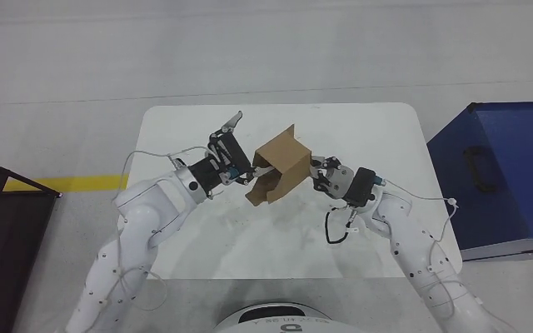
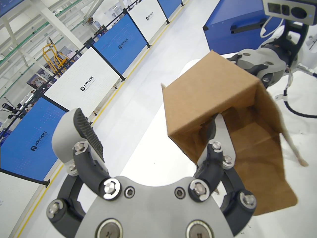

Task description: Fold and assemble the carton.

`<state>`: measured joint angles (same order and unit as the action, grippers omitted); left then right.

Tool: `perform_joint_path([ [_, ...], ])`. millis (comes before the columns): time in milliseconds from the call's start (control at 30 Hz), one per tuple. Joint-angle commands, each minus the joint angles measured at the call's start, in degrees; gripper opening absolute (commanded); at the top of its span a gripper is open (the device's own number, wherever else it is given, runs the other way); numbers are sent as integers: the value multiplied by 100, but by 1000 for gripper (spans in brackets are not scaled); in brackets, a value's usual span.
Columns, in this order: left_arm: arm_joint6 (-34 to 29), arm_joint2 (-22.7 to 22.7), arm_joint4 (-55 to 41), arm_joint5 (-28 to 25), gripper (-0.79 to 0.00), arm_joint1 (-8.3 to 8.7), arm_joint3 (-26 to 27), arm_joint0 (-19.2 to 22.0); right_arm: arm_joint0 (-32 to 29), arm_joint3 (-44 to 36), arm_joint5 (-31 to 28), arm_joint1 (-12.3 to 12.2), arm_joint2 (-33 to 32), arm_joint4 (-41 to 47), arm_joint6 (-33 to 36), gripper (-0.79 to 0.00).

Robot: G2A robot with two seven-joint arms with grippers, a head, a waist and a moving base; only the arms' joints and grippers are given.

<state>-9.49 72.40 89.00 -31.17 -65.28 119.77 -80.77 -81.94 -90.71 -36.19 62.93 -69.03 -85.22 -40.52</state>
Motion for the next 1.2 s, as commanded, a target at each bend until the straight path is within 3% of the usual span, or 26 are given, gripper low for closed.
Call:
perform_joint_path([
  [0,-40,33,-61,65,0,0,-14,-16,8,5,-11,0,10,-4,4,-785],
  [333,3,306,-415,-74,0,41,76,-190,7,54,3,-5,23,5,-55,-785],
  [767,270,1336,-1078,168,0,121,46,-766,-61,383,160,-14,-211,392,-253,-785],
  [900,331,1390,-1078,245,0,127,-23,-886,-61,383,160,-14,-211,392,-253,-785],
  [1033,480,1356,-1307,263,0,120,-63,-958,-84,402,-135,34,-117,1142,-405,-785],
  [1167,521,1305,-1552,217,0,115,-69,-991,91,592,-454,83,58,1582,-139,-785],
])
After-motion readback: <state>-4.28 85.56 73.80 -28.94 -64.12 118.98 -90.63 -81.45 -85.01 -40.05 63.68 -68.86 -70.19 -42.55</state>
